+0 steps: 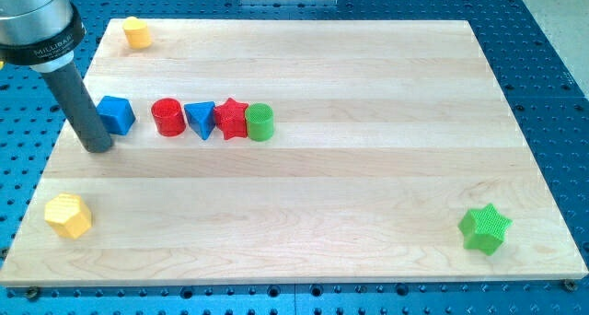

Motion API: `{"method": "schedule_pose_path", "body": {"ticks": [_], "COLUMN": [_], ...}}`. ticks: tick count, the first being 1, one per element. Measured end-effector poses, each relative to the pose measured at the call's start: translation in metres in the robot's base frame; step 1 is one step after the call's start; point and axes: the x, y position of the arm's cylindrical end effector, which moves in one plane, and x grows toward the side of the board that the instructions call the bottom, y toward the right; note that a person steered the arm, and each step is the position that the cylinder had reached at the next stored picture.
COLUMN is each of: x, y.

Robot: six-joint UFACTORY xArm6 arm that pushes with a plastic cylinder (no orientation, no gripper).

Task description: Push the hexagon to the bottom side of the red circle

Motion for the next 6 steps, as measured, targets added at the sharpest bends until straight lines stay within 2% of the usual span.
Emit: {"method": "schedule_pose_path", "body": {"ticks": [2,3,4,5,6], "x": [0.002,0.020,0.047,0.130,0.146], "y": [0.000,-0.034,-0.061,-0.050,-0.027]}}
